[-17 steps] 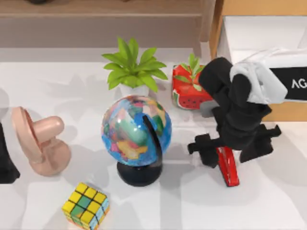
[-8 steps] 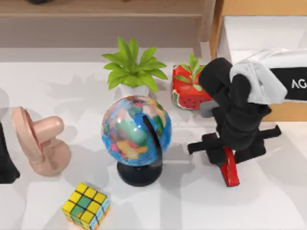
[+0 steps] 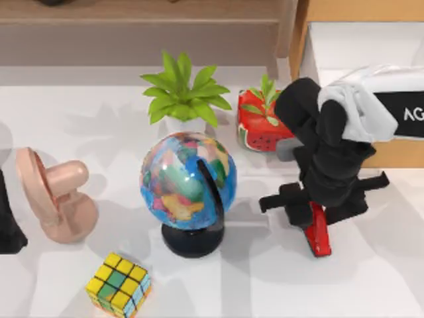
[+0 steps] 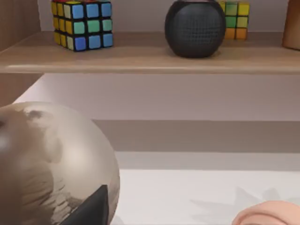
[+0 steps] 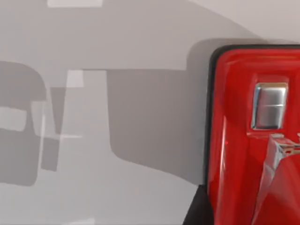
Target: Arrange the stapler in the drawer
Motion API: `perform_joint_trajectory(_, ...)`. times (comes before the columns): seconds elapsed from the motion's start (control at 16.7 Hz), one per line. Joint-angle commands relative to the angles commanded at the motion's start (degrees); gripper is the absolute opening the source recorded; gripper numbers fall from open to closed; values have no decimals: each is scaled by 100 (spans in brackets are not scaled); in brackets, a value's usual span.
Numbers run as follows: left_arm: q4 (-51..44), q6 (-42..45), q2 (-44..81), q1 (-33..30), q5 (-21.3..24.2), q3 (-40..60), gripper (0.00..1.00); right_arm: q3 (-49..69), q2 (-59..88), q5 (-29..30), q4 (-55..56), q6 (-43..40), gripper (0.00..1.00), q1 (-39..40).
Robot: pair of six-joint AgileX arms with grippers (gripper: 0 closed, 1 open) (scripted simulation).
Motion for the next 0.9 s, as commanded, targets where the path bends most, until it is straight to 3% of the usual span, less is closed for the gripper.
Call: perform_joint_trajectory(0.9, 0, 0, 0, 0, 0, 0, 100, 843, -652, -59, -767, -149, 0, -133)
